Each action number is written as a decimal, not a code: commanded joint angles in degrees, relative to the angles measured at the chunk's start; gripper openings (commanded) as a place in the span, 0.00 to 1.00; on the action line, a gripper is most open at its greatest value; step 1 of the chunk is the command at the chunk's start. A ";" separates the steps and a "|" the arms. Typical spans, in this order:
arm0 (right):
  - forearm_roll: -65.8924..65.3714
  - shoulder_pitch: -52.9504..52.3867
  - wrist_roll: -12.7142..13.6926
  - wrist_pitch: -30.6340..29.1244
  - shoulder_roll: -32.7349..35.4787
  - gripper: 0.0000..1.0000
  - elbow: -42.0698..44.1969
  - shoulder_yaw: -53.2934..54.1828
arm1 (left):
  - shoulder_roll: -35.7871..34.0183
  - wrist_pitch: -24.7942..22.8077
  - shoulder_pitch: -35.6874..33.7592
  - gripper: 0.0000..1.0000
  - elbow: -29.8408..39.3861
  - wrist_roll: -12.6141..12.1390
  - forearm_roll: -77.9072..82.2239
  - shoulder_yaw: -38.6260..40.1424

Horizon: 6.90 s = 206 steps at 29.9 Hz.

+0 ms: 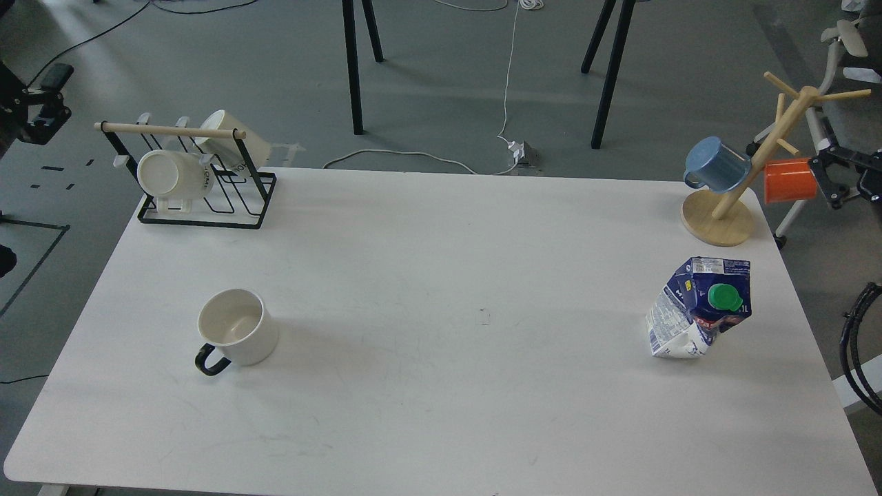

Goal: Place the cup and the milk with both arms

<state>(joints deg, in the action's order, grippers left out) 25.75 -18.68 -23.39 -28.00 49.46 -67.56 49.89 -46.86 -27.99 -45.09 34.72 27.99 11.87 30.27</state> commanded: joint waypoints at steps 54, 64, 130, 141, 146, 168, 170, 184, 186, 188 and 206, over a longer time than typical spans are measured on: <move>0.00 14.72 -0.34 0.00 1.78 0.96 -1.35 -0.41 | -0.34 -0.01 9.84 0.95 15.29 0.01 93.16 -9.97; 0.00 15.69 -0.34 0.00 1.78 0.96 -1.26 -0.32 | 0.98 -0.01 10.20 0.23 15.55 0.01 93.25 -10.14; 2.98 26.48 -0.60 0.00 5.03 0.96 -1.08 1.53 | 16.55 -0.01 2.54 0.87 16.98 0.01 54.40 9.53; 2.73 33.27 0.01 0.00 -3.92 0.99 -7.93 -1.01 | 10.83 -0.01 9.40 0.92 5.10 0.01 1.24 9.63; 2.46 32.83 -0.07 0.00 -7.44 0.99 -8.38 -5.24 | 10.65 -0.01 10.55 0.93 4.92 0.01 0.87 9.63; 2.99 25.45 -0.34 0.00 -14.83 0.99 -7.59 -7.26 | 10.91 -0.01 13.89 0.96 4.83 0.01 5.36 8.66; 3.08 25.01 -0.34 0.00 -15.09 0.99 -7.50 -7.18 | 10.83 -0.01 14.32 0.96 4.83 0.01 5.36 8.75; 2.64 21.40 -0.16 0.00 -19.23 0.57 -4.95 -7.35 | 10.74 -0.01 15.91 0.97 4.66 0.01 5.36 8.66; 2.73 21.40 -0.25 0.00 -19.31 0.41 -4.78 -7.26 | 10.74 -0.01 16.08 0.97 4.66 0.01 5.36 8.66; 2.64 21.58 -0.25 0.00 -19.31 0.39 -4.77 -7.18 | 10.74 -0.01 16.35 0.97 4.57 0.01 5.36 8.66; -9.04 20.08 -0.07 0.00 -31.08 0.21 -8.73 -7.61 | 10.91 -0.01 17.67 0.98 4.48 0.01 7.90 8.58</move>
<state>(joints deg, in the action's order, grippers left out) 19.90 1.58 -23.53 -28.00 21.82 -76.19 42.56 -36.05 -27.99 -27.44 39.22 28.00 18.02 38.85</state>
